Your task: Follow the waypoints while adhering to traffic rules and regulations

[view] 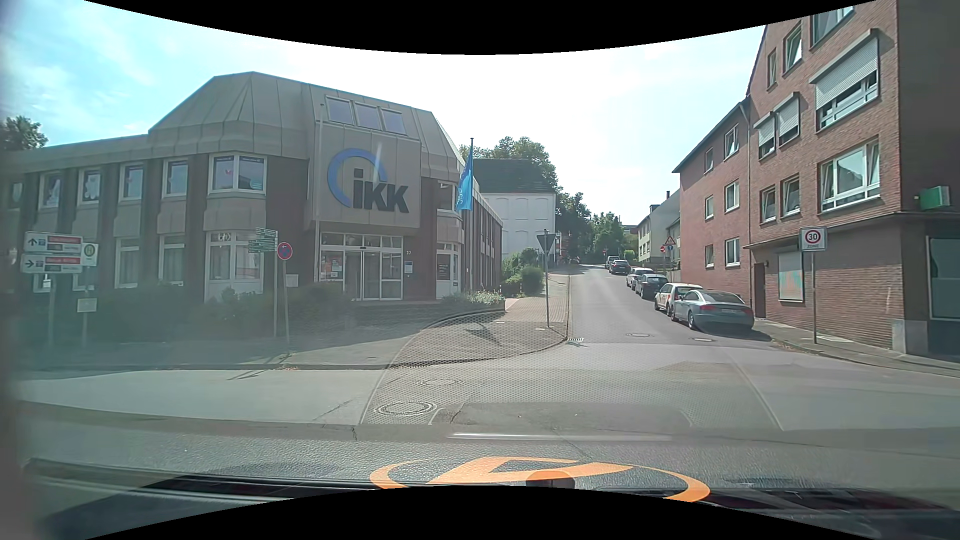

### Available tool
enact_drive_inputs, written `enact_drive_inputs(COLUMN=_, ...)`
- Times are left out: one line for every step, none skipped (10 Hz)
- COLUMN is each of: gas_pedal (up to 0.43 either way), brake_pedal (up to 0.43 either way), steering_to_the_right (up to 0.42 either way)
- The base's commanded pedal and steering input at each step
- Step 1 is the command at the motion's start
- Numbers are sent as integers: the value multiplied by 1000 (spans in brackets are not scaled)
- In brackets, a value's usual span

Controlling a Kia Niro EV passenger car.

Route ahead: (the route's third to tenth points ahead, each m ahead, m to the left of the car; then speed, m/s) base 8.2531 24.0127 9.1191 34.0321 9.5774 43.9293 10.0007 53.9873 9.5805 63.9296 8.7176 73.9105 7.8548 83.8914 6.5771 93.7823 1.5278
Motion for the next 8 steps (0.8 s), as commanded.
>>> enact_drive_inputs(gas_pedal=79, brake_pedal=0, steering_to_the_right=-286)
enact_drive_inputs(gas_pedal=110, brake_pedal=0, steering_to_the_right=-315)
enact_drive_inputs(gas_pedal=118, brake_pedal=0, steering_to_the_right=-340)
enact_drive_inputs(gas_pedal=130, brake_pedal=0, steering_to_the_right=-357)
enact_drive_inputs(gas_pedal=138, brake_pedal=0, steering_to_the_right=-374)
enact_drive_inputs(gas_pedal=150, brake_pedal=0, steering_to_the_right=-378)
enact_drive_inputs(gas_pedal=157, brake_pedal=0, steering_to_the_right=-375)
enact_drive_inputs(gas_pedal=157, brake_pedal=0, steering_to_the_right=-374)
